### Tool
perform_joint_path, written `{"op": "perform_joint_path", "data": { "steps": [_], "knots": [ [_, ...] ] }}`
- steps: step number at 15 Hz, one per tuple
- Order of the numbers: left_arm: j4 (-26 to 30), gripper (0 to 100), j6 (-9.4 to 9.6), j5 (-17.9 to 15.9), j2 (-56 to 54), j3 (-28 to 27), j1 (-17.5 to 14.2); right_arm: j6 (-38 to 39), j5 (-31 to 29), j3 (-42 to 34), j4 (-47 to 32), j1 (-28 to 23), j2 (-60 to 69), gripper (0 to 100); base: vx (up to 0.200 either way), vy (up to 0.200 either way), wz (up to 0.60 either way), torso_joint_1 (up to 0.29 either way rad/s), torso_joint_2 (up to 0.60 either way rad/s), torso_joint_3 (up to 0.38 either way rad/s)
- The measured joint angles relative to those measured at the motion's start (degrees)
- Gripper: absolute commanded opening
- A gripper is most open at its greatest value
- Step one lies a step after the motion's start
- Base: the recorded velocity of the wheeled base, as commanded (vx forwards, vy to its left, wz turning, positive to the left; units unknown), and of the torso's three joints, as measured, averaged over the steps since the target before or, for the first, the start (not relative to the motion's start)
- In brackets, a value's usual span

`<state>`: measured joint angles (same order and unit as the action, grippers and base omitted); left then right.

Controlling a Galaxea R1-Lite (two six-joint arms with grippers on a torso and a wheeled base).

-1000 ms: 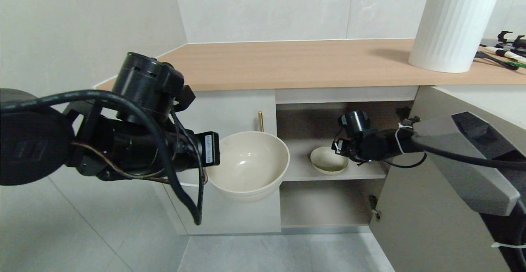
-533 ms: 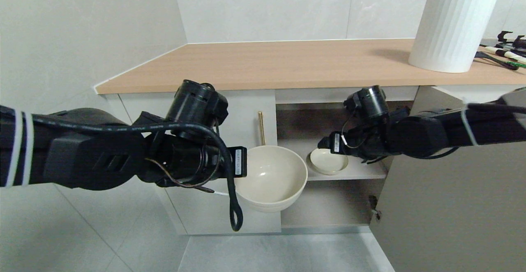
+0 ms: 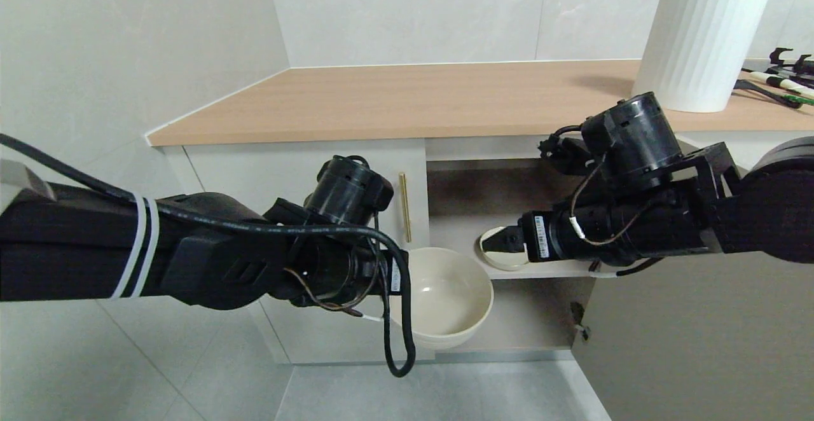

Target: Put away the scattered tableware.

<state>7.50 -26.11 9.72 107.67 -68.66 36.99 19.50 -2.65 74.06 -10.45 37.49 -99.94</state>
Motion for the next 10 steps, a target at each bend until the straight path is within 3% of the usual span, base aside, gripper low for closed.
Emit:
{"op": "perform_joint_path", "data": {
  "steps": [10],
  "knots": [
    [-0.7, 0, -0.33, 2.2, -0.3, 0.1, 0.7, 0.1, -0.4, 1.3, -0.3, 2.0, -6.7, 100, 0.000, 0.000, 0.00, 0.000, 0.00, 0.000]
  ]
}}
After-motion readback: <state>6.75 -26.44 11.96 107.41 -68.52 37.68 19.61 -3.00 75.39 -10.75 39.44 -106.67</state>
